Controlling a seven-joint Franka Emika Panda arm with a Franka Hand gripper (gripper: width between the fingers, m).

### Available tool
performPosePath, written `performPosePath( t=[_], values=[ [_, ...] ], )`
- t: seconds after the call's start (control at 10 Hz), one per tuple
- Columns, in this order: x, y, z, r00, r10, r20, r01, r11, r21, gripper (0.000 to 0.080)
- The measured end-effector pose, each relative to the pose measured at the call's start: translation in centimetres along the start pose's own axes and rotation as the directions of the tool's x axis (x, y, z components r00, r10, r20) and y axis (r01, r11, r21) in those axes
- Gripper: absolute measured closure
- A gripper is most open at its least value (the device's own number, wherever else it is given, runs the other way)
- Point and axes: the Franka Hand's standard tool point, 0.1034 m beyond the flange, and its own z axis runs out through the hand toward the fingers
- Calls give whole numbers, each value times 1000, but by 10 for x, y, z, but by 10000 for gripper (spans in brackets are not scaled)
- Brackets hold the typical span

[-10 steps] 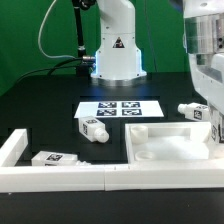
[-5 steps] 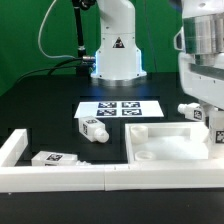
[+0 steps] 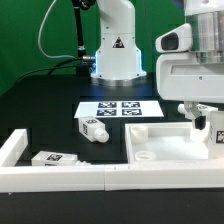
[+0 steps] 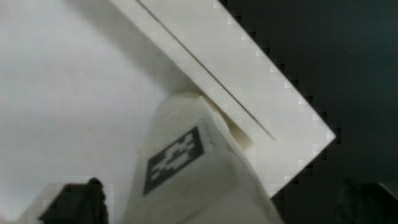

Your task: Assemble one leg

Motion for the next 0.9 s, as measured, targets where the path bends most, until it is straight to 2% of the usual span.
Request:
performPosePath(
  t=[0.1,0.2,0.3,0.4,0.5,0.6,0.7,0.9],
  values=[
    [0,-1,0,969,-245,-20,244,969,-32,150],
    [3,-2,0,891,-451,-43,449,892,-51,150],
    [3,-2,0,901,-432,-44,430,902,-47,154],
    [3,-2,0,912,-407,-46,405,913,-46,267],
    [3,-2,0,912,-409,-46,407,912,-47,267],
    [3,-2,0,921,-386,-46,384,922,-44,450],
    [4,1,1,956,-289,-48,287,957,-44,512],
    [5,2,1,988,-142,-55,140,989,-38,512]
  ],
)
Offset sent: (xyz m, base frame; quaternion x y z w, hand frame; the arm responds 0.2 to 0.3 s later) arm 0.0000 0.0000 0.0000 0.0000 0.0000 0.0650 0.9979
